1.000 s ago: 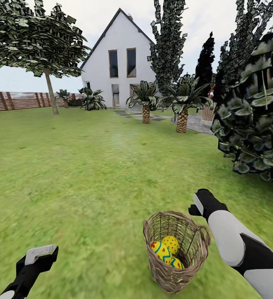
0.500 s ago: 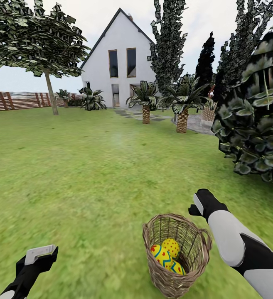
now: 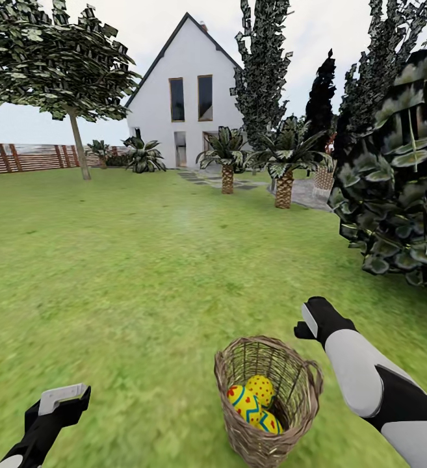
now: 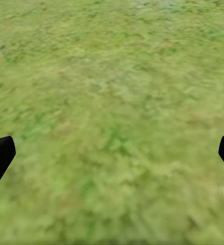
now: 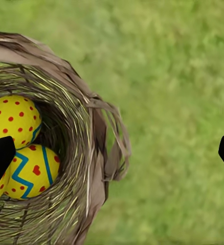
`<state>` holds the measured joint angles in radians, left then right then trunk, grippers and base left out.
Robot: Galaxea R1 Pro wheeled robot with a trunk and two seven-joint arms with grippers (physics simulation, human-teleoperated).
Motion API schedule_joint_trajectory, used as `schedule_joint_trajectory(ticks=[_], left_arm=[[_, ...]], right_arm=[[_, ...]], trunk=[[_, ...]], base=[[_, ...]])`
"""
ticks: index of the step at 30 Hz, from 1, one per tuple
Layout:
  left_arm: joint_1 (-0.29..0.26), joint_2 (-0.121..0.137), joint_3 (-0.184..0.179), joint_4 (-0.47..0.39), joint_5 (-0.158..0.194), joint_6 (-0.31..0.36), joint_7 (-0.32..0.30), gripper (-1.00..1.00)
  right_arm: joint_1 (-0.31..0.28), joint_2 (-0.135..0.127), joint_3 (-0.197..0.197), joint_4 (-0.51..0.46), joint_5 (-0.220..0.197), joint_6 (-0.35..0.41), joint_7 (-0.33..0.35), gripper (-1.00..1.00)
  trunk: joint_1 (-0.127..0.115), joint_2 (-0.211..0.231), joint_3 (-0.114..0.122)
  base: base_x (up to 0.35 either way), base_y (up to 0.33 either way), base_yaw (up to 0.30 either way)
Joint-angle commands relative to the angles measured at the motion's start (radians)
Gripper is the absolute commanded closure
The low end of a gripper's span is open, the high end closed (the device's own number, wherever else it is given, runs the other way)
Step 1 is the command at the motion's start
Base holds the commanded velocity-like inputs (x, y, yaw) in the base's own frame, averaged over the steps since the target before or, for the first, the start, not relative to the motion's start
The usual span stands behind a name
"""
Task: Take the three Easter eggs out of the wicker basket on the lawn in the garden, then place them on the lawn next to a single tree (choose any tree) so that all three eggs are next to the same tree and none are left in the basket.
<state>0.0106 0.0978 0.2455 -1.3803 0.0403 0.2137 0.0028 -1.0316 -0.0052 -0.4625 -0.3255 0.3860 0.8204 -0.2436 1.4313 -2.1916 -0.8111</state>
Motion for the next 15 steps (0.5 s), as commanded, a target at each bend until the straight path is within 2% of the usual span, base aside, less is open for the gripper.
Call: schedule_joint_trajectory(ticks=[1,8,15], left_arm=[[0.0,0.0,0.0,-0.002,0.004,0.006,0.001,-1.0],[-0.001,0.0,0.001,0.014,0.007,0.005,0.0,-1.0],[0.0,-0.003,0.001,0.018,0.011,-0.006,0.0,-1.0]], right_arm=[[-0.001,0.001,-0.005,0.0,0.0,0.002,-0.003,-1.0],[-0.001,0.001,-0.005,0.002,0.001,0.002,-0.003,-1.0],[-0.001,0.001,-0.005,0.001,0.001,0.002,-0.003,-1.0]], trunk=[[0.0,0.0,-0.001],[0.0,0.0,-0.001],[0.0,0.0,-0.001]], base=[[0.06,-0.026,0.0],[0.112,-0.046,0.0],[0.026,-0.016,0.0]])
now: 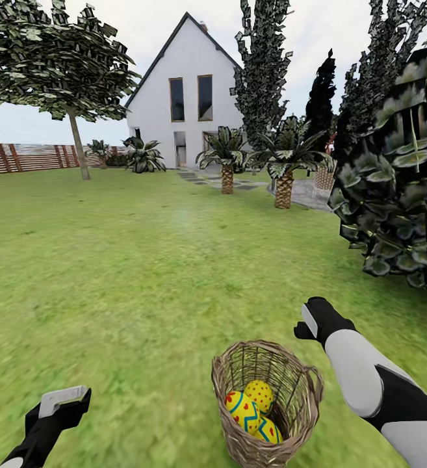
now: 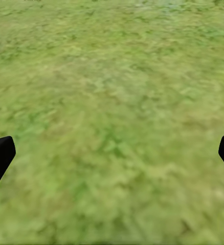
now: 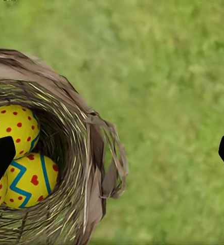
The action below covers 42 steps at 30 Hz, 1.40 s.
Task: Take the three Easter eggs out of the wicker basket on the lawn in the garden, then place them on the lawn next to a single tree (choose any tree) so that all three eggs are next to the same tree and none are left in the basket.
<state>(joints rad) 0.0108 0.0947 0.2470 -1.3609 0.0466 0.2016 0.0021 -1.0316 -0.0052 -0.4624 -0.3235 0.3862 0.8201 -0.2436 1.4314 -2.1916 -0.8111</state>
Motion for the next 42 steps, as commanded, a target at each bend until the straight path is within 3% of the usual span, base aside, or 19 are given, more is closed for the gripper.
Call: schedule_joint_trajectory(ticks=[1,8,42], left_arm=[[0.001,0.0,0.0,-0.002,0.007,0.004,-0.001,-1.0],[0.002,0.0,0.003,-0.002,0.015,-0.001,-0.003,-1.0],[0.004,-0.001,0.003,0.0,0.013,-0.002,-0.004,-1.0]], right_arm=[[-0.001,0.001,-0.005,-0.001,0.0,0.002,-0.003,-1.0],[-0.001,0.001,-0.005,0.0,0.0,0.002,-0.003,-1.0],[-0.005,0.0,-0.005,-0.001,-0.002,0.005,0.009,-1.0]], trunk=[[0.0,0.0,-0.001],[0.0,0.0,-0.001],[0.13,-0.238,-0.107]], base=[[0.005,-0.003,0.0],[0.002,-0.001,0.0],[0.0,0.0,0.0]])
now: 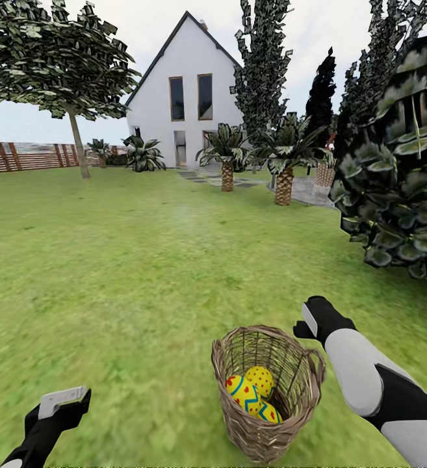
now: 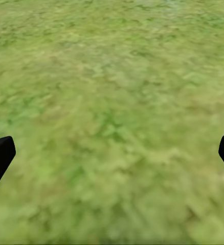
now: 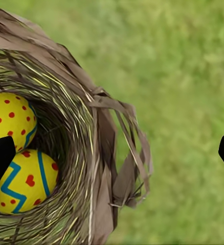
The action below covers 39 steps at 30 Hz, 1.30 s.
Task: Take the three Easter eggs out of the wicker basket on the lawn in the garden, then place them on the lawn next to a single tree (choose any tree) so that all three eggs are next to the same tree and none are left in the basket.
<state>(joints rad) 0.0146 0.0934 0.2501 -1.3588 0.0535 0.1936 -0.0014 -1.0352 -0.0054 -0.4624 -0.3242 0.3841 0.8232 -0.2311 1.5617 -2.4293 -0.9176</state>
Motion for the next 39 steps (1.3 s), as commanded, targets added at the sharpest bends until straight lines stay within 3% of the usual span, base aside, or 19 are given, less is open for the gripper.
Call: schedule_joint_trajectory(ticks=[1,7,10,31,39], left_arm=[[0.0,0.0,0.0,-0.002,0.005,0.006,0.0,-1.0],[0.0,0.0,0.0,0.005,0.006,0.006,0.001,-1.0],[0.0,0.0,0.0,0.007,0.005,0.006,0.002,-1.0],[0.0,0.0,0.0,0.009,-0.001,0.006,0.004,-1.0],[0.0,-0.001,0.0,0.01,-0.001,0.006,0.006,-1.0]], right_arm=[[-0.002,0.0,-0.005,0.0,0.0,0.002,-0.003,-1.0],[-0.012,-0.003,-0.005,0.0,0.0,0.002,0.022,-1.0],[-0.013,-0.018,-0.005,0.001,-0.001,0.002,0.032,-1.0],[-0.014,-0.036,0.006,0.012,-0.001,0.002,0.036,-1.0],[-0.014,-0.051,0.007,0.021,-0.001,0.002,0.036,-1.0]], trunk=[[0.004,-0.008,-0.004],[0.027,-0.05,-0.023],[0.038,-0.071,-0.032],[0.048,-0.076,-0.113],[0.048,-0.076,-0.113]], base=[[0.0,0.0,0.0],[0.0,0.0,0.0],[0.0,0.0,0.0],[0.0,0.0,0.0],[0.0,0.0,0.0]])
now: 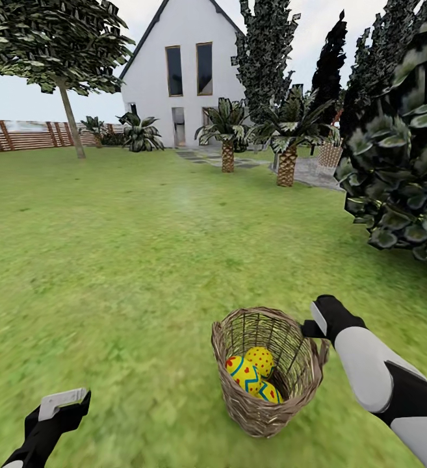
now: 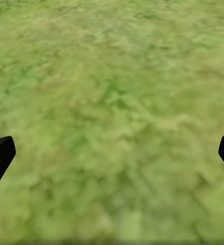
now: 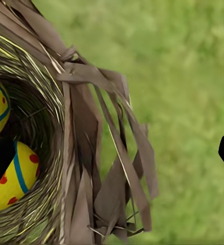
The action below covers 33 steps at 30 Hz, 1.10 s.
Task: Take the three Easter eggs out of the wicker basket on the lawn in the garden, then place them on the lawn next to a single tree (choose any tree) so that all three eggs are next to the same tree and none are left in the basket.
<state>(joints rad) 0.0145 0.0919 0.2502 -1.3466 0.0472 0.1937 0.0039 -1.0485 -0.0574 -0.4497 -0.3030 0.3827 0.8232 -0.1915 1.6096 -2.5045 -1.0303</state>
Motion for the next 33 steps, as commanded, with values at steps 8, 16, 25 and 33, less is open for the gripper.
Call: schedule_joint_trajectory(ticks=[8,16,25,33], left_arm=[[0.0,0.0,-0.001,-0.002,0.005,0.006,0.001,-1.0],[0.0,0.0,-0.001,-0.002,0.005,0.006,0.001,-1.0],[0.0,0.0,-0.002,0.0,0.005,0.006,0.001,-1.0],[0.0,0.0,-0.002,0.006,0.005,0.006,0.001,-1.0]], right_arm=[[-0.001,-0.005,-0.006,0.003,0.001,0.002,-0.004,-1.0],[-0.001,-0.017,-0.006,0.018,0.001,0.002,-0.005,-1.0],[-0.001,-0.029,-0.006,0.019,0.001,0.002,-0.005,-1.0],[-0.001,-0.028,-0.006,0.02,0.001,0.002,-0.005,-1.0]], trunk=[[0.0,0.0,-0.001],[0.002,-0.001,-0.016],[0.004,-0.003,-0.039],[0.005,-0.003,-0.043]], base=[[0.0,0.0,0.0],[0.0,0.0,0.0],[0.0,0.0,0.0],[0.0,0.0,0.0]])
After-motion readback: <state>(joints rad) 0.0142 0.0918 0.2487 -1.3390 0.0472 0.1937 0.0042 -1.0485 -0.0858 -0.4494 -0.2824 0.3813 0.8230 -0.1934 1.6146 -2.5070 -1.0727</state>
